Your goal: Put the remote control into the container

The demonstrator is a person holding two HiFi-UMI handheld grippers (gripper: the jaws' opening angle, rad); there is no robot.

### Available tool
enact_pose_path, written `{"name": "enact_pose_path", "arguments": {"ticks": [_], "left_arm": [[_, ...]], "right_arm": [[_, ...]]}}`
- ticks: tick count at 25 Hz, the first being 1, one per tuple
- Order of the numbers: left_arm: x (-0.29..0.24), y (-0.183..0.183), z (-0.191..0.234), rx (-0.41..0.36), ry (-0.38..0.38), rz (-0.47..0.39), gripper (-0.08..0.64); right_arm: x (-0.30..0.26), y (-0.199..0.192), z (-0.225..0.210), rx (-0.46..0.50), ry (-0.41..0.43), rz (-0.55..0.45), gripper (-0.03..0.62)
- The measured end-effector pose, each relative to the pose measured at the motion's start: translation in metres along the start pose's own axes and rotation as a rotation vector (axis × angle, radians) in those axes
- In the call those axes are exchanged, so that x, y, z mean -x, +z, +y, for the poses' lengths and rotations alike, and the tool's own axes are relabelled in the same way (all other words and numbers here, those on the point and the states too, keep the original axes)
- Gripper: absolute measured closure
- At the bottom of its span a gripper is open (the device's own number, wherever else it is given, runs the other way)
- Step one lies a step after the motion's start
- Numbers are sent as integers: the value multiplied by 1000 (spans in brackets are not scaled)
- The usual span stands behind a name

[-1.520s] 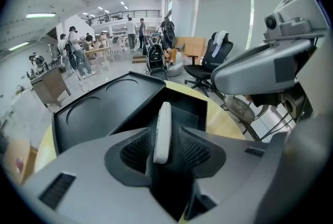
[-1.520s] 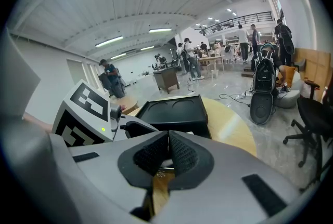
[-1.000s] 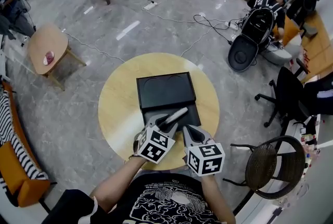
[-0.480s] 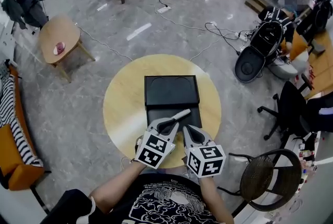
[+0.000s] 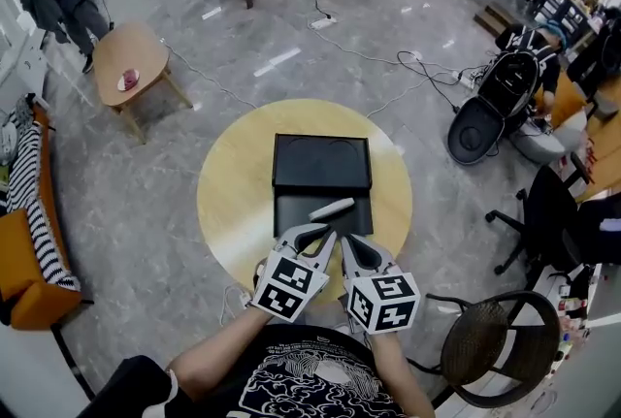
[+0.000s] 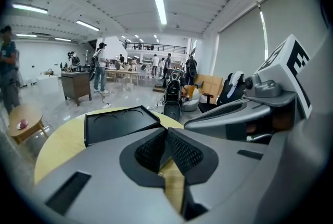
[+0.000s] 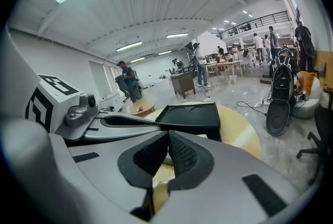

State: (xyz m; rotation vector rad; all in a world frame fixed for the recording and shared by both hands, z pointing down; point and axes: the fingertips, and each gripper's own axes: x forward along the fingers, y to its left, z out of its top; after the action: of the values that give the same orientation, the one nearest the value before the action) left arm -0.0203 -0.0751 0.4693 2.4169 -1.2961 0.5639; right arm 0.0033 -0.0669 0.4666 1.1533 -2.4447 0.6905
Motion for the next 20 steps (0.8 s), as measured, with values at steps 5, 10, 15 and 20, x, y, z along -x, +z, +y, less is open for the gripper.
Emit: {"name": "enact_pose_path", "arguments": {"ticks": [5,10,15,20], "left_arm": [[7,1,-16,18,23,-17,535],[16,-1,-23,56,65,-37,545],[25,-1,-33,54,113,-54,546],[33,1,-46,43,166,-70,546]], "right_arm": [[12,-1,0,19,23,-14,569],[23,-2,5,48,54,-32,569],[35,-2,8,87,75,-57,569],[46,-4,10,98,106,-71,569]]}}
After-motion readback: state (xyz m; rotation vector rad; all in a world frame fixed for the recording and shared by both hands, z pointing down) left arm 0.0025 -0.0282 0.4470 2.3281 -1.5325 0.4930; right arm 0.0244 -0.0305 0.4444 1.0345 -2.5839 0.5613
